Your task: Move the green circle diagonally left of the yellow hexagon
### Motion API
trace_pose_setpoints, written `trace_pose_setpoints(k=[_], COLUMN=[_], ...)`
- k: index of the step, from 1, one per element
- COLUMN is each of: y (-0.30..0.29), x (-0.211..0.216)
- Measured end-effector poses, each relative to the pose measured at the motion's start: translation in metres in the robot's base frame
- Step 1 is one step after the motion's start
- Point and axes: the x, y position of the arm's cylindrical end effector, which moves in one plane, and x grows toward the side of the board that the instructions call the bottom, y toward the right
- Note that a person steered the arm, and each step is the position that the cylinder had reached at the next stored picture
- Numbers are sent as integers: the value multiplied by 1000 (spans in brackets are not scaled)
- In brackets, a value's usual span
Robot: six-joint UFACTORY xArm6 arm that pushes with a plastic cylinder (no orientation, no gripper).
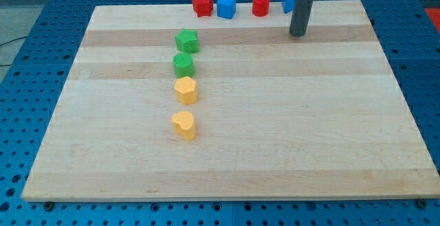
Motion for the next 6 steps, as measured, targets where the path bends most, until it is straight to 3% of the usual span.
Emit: trace_pose_setpoints(k=[1, 2, 3, 4, 5, 6], y=[0, 3, -45, -121, -205, -231], x=[0, 28, 86, 67, 75, 82])
